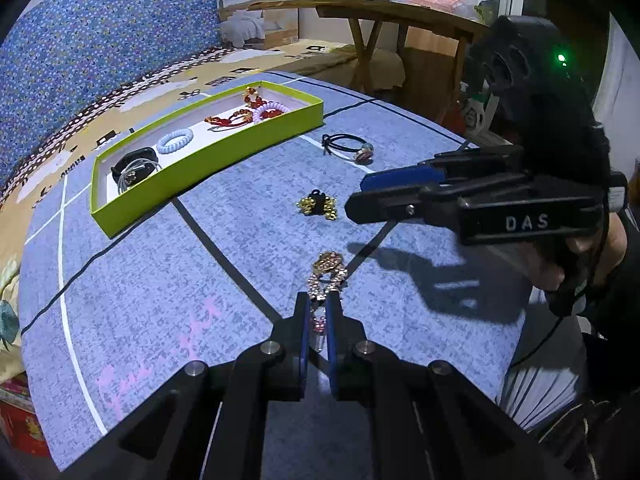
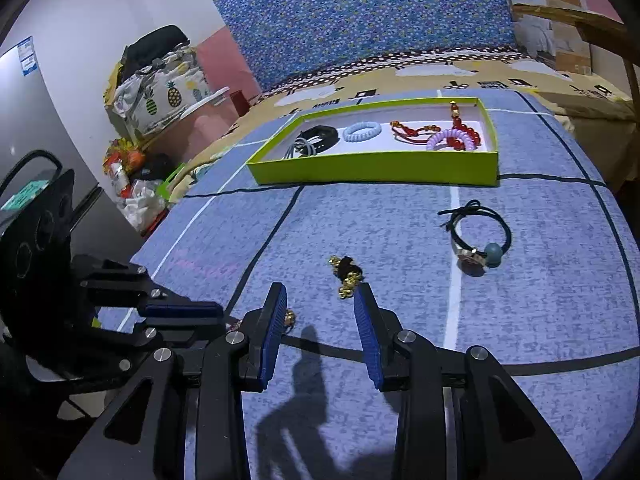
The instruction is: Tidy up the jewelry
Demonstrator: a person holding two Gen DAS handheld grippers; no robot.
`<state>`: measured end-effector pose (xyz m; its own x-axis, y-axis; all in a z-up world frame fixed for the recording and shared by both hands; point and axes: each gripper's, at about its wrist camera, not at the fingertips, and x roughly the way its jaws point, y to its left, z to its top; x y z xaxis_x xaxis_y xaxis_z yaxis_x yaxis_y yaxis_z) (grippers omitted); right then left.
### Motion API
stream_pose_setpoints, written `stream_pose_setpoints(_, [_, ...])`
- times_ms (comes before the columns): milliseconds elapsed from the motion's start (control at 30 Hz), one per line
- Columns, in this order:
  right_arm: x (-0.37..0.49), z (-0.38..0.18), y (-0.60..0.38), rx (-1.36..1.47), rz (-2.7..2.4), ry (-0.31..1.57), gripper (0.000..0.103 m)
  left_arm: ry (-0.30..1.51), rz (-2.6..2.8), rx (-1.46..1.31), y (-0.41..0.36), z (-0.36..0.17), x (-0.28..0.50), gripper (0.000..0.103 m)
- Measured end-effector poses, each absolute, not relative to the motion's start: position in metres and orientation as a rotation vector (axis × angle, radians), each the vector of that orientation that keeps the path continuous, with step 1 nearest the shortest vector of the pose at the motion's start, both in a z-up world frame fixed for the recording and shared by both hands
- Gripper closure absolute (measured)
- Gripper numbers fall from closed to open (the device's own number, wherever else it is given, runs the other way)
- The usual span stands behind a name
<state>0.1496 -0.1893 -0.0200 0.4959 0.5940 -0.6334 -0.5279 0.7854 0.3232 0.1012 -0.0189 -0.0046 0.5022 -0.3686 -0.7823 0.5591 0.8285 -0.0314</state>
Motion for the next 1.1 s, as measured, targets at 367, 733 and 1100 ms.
stream_pose_setpoints(367, [0.15, -0.02, -0.198, 0.097, 0.665, 0.801, 0.067, 0.928, -0.582, 0.297, -0.031, -0.02, 0.104, 0.076])
stream_pose_setpoints(733, [0.156, -0.018, -0.206, 0.091, 0.632, 0.79, 0.067, 0.89, -0.542, 0.319, -0.039, -0.021, 0.101, 0.079])
stream_pose_setpoints(1100, [0.161, -0.018, -0.208, 0.059, 0.598, 0.779, 0.067, 0.846, -0.544, 0.222, -0.022, -0.007, 0.08, 0.085])
